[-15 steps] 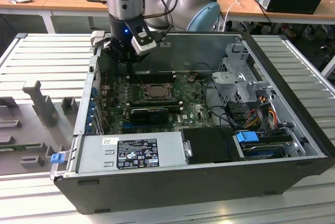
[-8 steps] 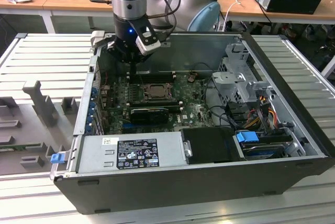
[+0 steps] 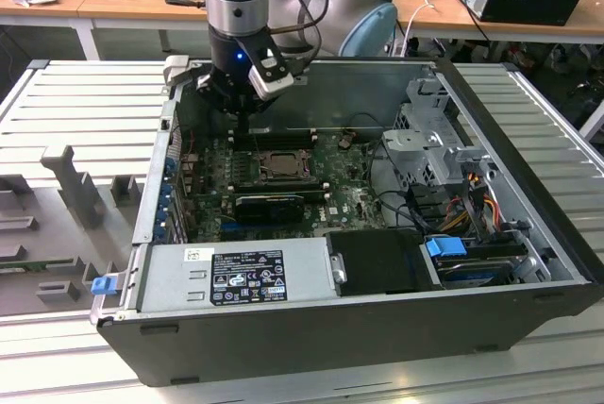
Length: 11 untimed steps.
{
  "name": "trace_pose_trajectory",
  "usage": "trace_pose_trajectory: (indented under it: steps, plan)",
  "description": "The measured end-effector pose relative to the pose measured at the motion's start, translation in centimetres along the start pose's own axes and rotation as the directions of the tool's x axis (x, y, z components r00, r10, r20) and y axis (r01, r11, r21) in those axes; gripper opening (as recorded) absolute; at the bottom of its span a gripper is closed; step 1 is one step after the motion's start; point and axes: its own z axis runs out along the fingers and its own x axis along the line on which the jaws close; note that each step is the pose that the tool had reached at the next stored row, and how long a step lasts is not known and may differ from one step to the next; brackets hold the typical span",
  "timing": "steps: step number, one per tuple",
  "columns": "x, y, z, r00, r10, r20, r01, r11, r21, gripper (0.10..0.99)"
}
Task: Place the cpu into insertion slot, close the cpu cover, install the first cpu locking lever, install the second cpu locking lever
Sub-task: 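Install the first cpu locking lever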
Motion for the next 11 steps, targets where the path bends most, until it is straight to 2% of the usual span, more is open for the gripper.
trace_pose_trajectory:
  steps: [5, 8, 10, 11]
  plan:
    - [-1.88, -0.05, 0.18, 1.0, 0.0, -0.0002, 0.0, 1.0, 0.0, 0.106]
    - [-3.92, -0.1, 0.36, 1.0, 0.0, -0.0003, 0.0, 1.0, 0.0, 0.106]
    - [-4.83, -0.12, 0.43, 1.0, 0.0, -0.0003, 0.0, 1.0, 0.0, 0.106]
    - [-5.11, -0.13, 0.44, 1.0, 0.0, -0.0001, 0.0, 1.0, -0.007, 0.106]
